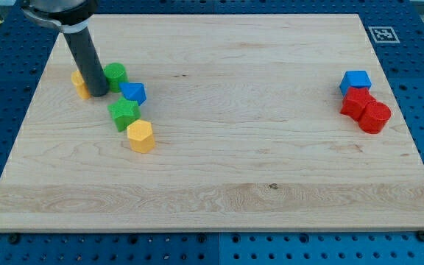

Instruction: Place the green circle at the top of blue triangle

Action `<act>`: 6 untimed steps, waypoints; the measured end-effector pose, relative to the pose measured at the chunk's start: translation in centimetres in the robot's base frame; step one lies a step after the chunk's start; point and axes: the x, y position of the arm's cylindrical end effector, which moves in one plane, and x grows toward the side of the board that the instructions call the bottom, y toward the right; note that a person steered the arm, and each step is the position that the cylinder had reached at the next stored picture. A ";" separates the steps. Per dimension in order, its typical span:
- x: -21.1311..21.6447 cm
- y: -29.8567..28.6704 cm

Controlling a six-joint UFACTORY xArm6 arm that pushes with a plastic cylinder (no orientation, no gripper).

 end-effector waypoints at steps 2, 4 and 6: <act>0.0 -0.9; -1.2 -2.4; -1.3 2.2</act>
